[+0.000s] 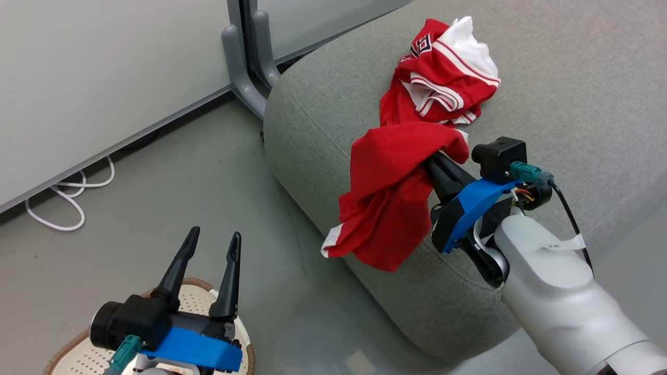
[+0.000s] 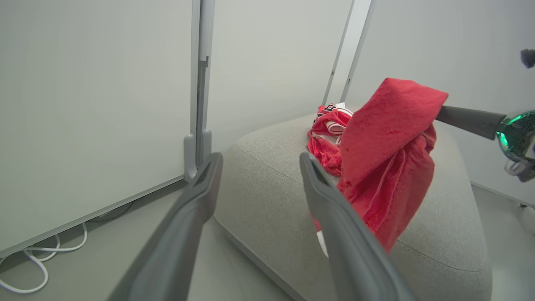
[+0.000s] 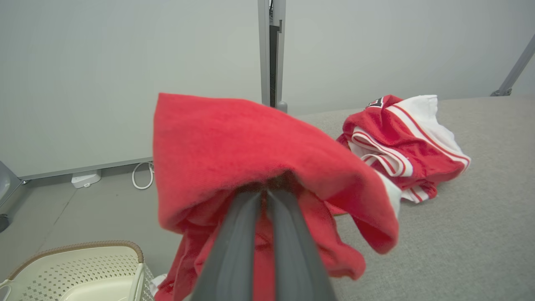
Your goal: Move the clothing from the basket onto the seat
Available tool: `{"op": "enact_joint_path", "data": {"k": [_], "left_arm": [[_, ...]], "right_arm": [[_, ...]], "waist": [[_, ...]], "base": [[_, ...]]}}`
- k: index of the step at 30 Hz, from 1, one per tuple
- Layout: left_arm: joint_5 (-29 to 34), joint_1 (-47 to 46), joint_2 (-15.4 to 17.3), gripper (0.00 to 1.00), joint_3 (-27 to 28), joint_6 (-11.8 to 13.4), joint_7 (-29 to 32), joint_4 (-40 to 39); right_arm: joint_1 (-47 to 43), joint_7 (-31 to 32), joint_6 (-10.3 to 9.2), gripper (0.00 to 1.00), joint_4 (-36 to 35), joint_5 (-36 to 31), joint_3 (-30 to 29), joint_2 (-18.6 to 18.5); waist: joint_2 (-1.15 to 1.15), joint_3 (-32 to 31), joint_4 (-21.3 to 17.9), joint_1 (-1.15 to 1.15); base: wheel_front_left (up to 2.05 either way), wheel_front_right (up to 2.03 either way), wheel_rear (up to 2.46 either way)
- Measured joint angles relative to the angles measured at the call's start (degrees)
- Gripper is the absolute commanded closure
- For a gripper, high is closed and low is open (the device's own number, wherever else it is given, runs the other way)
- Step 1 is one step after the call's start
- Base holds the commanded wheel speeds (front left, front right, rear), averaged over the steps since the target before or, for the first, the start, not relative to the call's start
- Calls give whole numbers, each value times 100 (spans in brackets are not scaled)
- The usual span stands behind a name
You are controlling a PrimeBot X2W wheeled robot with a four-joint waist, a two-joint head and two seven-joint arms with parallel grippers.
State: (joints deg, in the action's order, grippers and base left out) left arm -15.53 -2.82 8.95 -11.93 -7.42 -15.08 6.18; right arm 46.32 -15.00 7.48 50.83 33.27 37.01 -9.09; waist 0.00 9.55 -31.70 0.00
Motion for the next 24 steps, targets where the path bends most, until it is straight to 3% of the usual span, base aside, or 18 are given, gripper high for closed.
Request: {"op": "enact_joint_path", "data": {"k": [7,11,20,24], "left_arm": [[0,-160,103,0,12,0,0,26],[58,-264,188,0,62,0,1,-70],[126,-1026,611,0,-380,-1,0,-416],[144,-1285,849,0,-416,0,0,-648]], "right_arm": [[-7,27,1,100,-1,1,-478,-1],[658,166,1,100,43,113,-910,-108],[2563,327,1,100,573,105,-2325,-1451],[2966,196,0,100,845,109,-2937,-1792]], "waist": [[0,248,-52,0],[0,492,-61,0],[0,1451,235,0],[0,2022,441,1]], "base": [[0,0,0],[0,0,0],[0,0,0],[0,0,0]]}}
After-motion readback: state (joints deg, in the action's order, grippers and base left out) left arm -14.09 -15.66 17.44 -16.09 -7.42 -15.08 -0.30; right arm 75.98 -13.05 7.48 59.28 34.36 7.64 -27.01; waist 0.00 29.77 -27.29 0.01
